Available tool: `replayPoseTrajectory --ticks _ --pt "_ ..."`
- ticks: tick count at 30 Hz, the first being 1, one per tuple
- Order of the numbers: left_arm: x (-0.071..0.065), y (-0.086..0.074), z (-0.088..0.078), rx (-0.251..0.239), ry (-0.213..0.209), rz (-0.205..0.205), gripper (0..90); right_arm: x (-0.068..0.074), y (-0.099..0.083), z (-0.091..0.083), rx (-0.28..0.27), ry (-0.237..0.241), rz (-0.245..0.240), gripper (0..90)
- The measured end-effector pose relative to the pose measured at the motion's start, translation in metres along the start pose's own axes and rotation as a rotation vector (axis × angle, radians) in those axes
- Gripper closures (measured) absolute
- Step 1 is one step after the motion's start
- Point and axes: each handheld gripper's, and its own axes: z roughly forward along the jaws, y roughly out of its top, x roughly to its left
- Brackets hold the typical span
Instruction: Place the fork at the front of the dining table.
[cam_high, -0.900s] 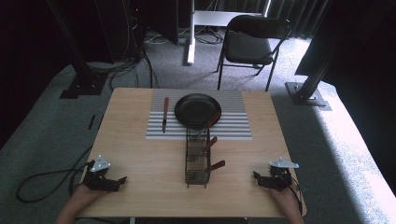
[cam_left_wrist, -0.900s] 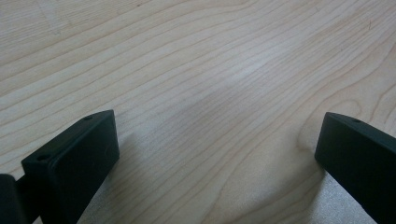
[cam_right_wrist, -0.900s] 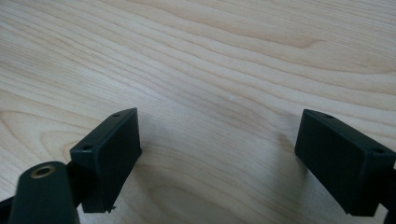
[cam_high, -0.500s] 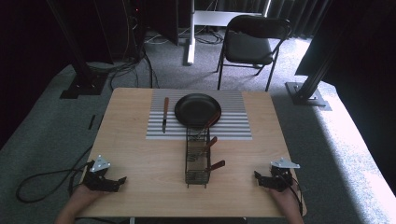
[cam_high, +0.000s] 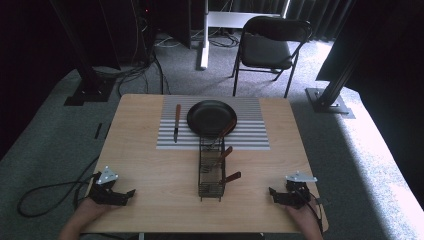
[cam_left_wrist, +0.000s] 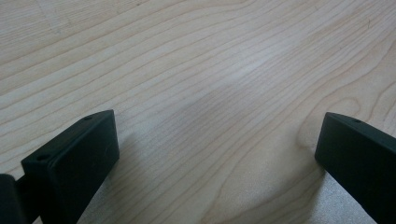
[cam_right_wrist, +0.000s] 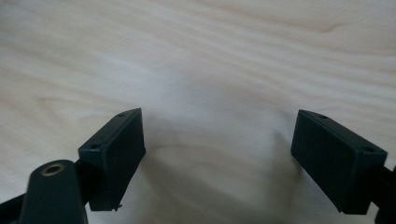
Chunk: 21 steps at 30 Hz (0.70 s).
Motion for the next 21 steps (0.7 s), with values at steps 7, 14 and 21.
replayPoseTrajectory --ticks 7,14,21 --pt "0.0 0.0 0.0 -0.001 0.0 0.0 0.0 0.036 0.013 -0.018 -0.018 0.121 -0.016 19.2" --pt "0.0 0.0 0.0 0.0 0.0 0.0 0.0 0.067 0.025 -0.036 -0.048 0.235 -0.035 21.6" --pt "0.0 0.0 0.0 0.0 0.0 0.0 0.0 0.092 0.045 -0.061 -0.13 0.316 -0.046 22.5"
